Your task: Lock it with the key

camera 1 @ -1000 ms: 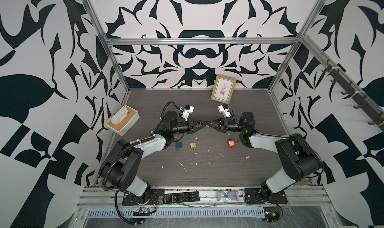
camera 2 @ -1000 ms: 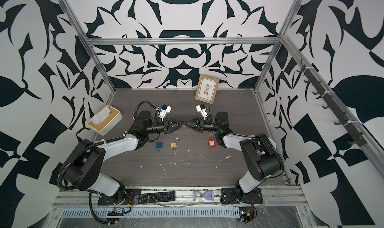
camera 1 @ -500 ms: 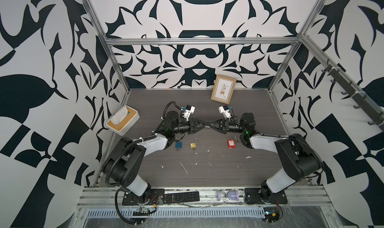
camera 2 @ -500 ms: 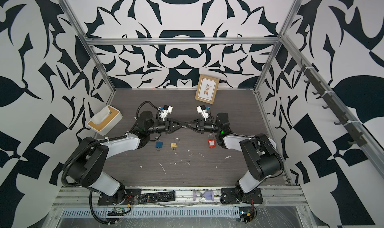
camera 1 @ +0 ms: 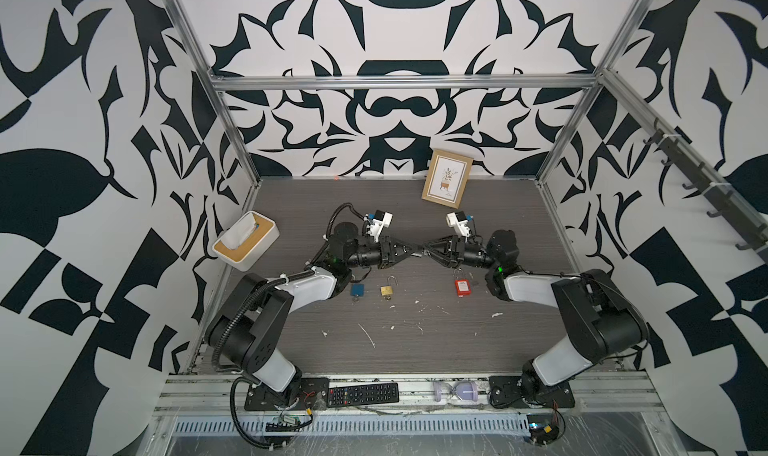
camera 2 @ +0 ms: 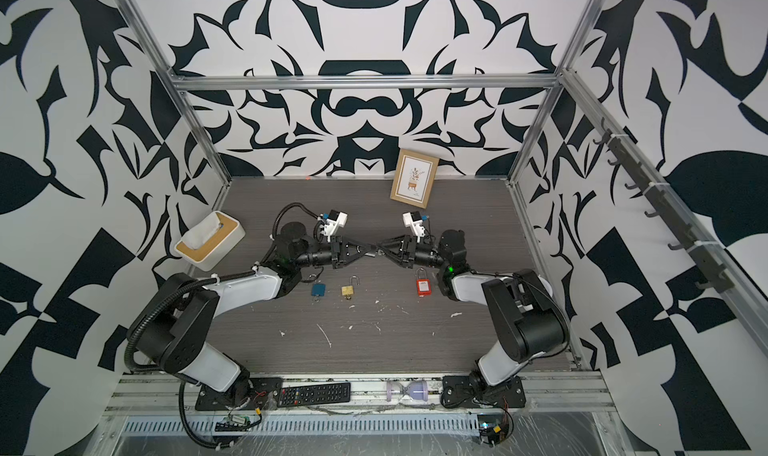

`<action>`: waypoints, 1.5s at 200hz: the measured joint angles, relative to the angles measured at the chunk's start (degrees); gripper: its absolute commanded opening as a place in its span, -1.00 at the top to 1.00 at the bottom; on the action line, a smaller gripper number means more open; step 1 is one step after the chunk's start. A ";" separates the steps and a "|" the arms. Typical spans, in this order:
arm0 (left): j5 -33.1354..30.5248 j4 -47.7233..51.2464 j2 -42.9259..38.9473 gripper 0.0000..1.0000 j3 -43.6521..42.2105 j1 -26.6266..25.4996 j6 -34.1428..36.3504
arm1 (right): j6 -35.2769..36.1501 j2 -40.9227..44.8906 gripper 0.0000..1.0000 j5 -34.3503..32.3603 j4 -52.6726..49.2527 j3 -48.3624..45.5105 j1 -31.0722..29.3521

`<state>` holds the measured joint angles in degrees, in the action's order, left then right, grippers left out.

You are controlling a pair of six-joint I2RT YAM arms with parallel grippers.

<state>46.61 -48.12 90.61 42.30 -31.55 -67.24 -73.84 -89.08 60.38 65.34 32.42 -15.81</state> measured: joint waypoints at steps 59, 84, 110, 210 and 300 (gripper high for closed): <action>2.21 0.52 -0.02 1.00 0.00 0.15 0.55 | 17.79 23.65 0.11 -6.88 -28.50 -1.40 4.07; 2.84 0.42 -0.20 1.00 0.00 0.20 0.59 | 21.24 25.92 0.27 -6.64 -34.07 -1.07 3.96; 3.76 0.07 -0.33 1.00 0.00 0.31 0.42 | 21.53 25.77 0.35 -6.03 -36.79 -1.18 3.76; 6.25 -9.99 1.88 1.00 0.00 0.00 -5.95 | 19.23 22.03 0.36 -5.57 -31.71 -2.51 0.28; 6.40 -12.20 3.69 1.00 0.00 -1.16 -7.58 | 17.40 18.21 0.51 -5.53 -27.19 -2.36 -1.88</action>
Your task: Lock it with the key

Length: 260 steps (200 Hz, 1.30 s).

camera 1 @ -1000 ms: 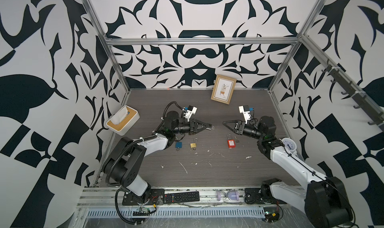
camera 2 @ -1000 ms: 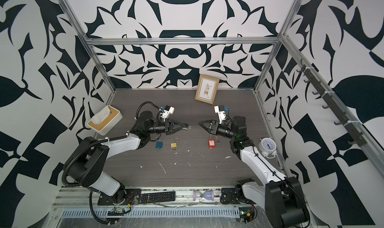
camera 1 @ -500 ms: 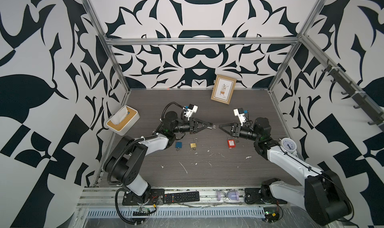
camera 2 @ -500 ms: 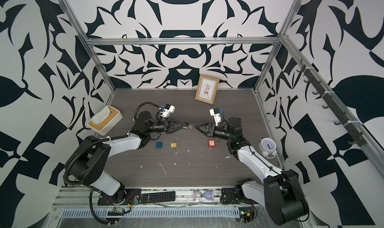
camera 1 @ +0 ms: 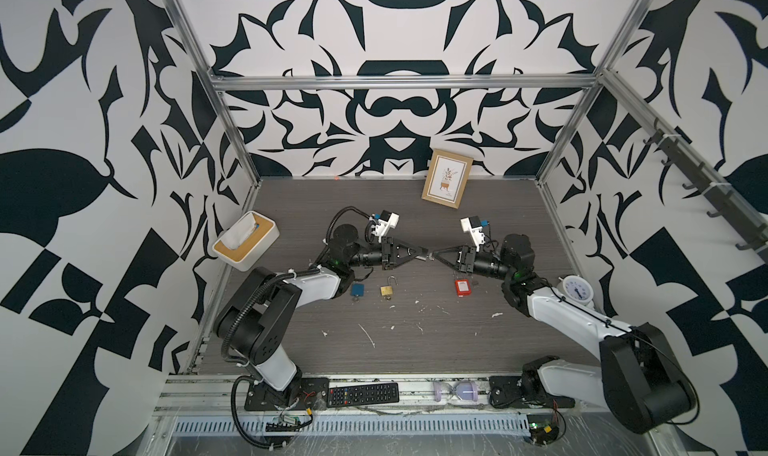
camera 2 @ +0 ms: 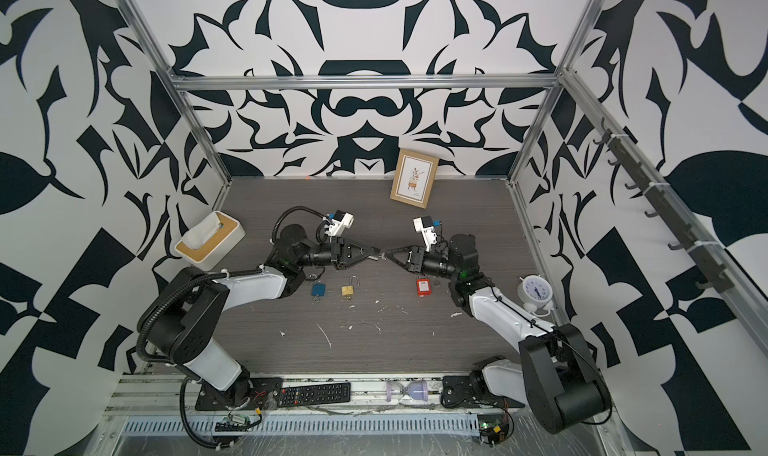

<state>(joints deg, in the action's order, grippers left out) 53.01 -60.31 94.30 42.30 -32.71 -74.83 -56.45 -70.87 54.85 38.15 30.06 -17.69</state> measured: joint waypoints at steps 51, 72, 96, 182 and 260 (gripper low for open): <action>0.00 -0.37 0.81 1.00 0.00 -0.48 -0.35 | -0.37 -0.22 0.66 0.07 0.74 0.15 -0.42; -0.02 -0.44 0.83 1.00 0.00 -0.59 -0.39 | -0.42 -0.22 0.67 0.20 0.74 0.20 -0.42; -0.02 -0.81 0.92 1.00 0.00 -0.74 -0.42 | -0.39 -0.22 0.69 0.35 0.72 0.20 -0.42; -0.11 -0.63 0.94 1.00 0.00 -1.07 -0.07 | -0.39 -0.22 0.78 0.96 0.66 0.20 -0.46; -0.68 9.70 -1.49 1.00 0.59 -1.09 7.58 | 0.24 -0.22 1.00 1.42 -2.16 0.20 -0.48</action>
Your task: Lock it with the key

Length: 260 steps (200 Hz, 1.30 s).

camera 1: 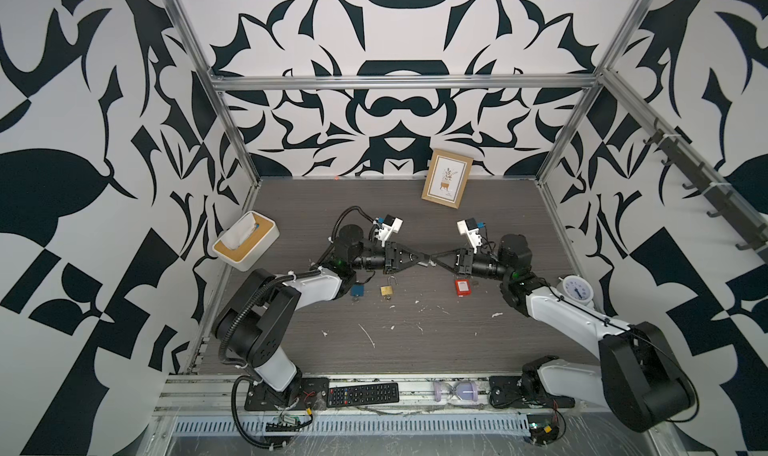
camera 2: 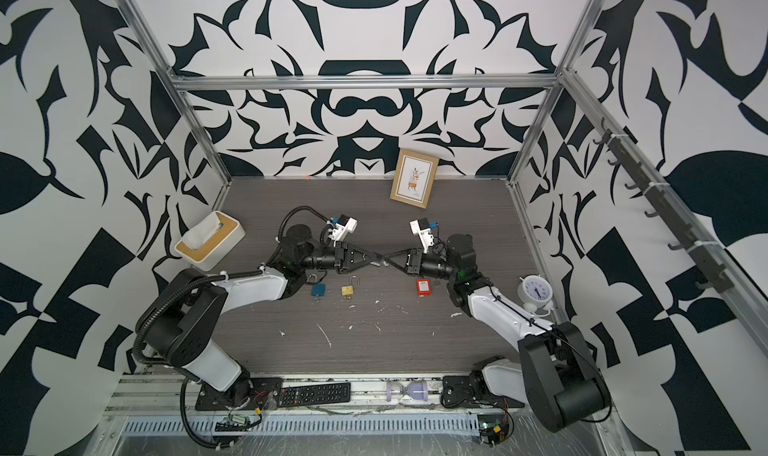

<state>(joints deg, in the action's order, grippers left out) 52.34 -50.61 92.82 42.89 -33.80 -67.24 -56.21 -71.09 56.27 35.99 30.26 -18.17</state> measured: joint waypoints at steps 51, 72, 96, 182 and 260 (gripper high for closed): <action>0.13 1.46 -0.07 1.00 0.72 0.11 0.92 | -1.27 -0.57 1.00 0.50 1.92 -0.37 0.02; 0.81 -0.96 0.68 1.00 0.72 0.76 -0.87 | -2.84 -1.09 1.00 0.81 4.83 -0.94 0.04; 2.03 -4.68 2.08 1.00 0.72 1.18 -3.06 | -3.89 -1.14 1.00 0.94 6.45 -1.40 0.33; 2.78 -7.48 2.93 1.00 -0.13 4.90 -4.81 | -4.83 -1.07 1.00 3.04 7.39 -2.47 4.17; 2.01 -5.49 2.99 1.00 -0.39 5.35 -3.15 | 0.26 4.52 1.00 -31.63 -9.35 -5.33 -5.40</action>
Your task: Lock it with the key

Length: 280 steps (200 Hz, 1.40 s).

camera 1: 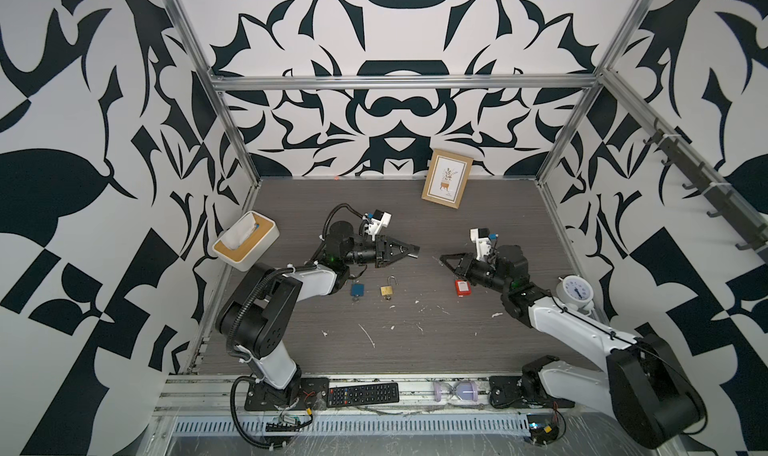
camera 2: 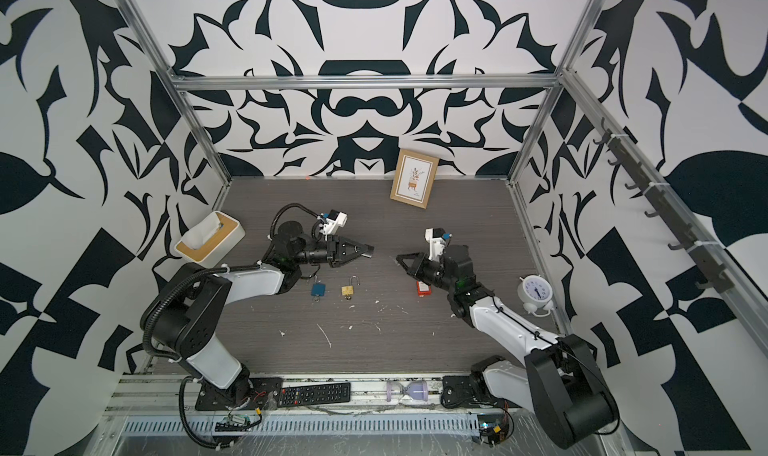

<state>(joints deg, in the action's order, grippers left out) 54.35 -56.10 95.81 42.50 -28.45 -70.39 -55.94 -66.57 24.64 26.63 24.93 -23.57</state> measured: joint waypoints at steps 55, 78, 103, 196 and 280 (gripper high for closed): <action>-0.07 1.51 0.22 1.00 0.00 0.00 1.01 | -5.64 -9.64 1.00 -29.16 1.55 -1.66 -12.90; -0.13 3.56 0.15 1.00 0.00 0.00 2.56 | -7.96 -15.13 1.00 -35.23 3.45 -2.05 -13.46; -0.55 8.13 -0.52 1.00 0.00 0.00 5.14 | -9.38 -17.18 1.00 -39.54 4.61 -2.40 -13.81; -5.35 34.95 -4.09 1.00 7.67 -1.46 22.25 | -12.39 -22.36 0.92 -42.01 8.15 -2.40 -13.81; -10.23 60.02 -1.88 1.00 20.44 -2.75 41.79 | -12.83 -16.00 0.53 -43.43 4.79 -3.32 -13.81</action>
<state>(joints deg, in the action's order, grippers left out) 44.12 3.92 93.93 62.94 -31.20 -28.60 -68.77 -82.56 -18.79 31.42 21.61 -37.39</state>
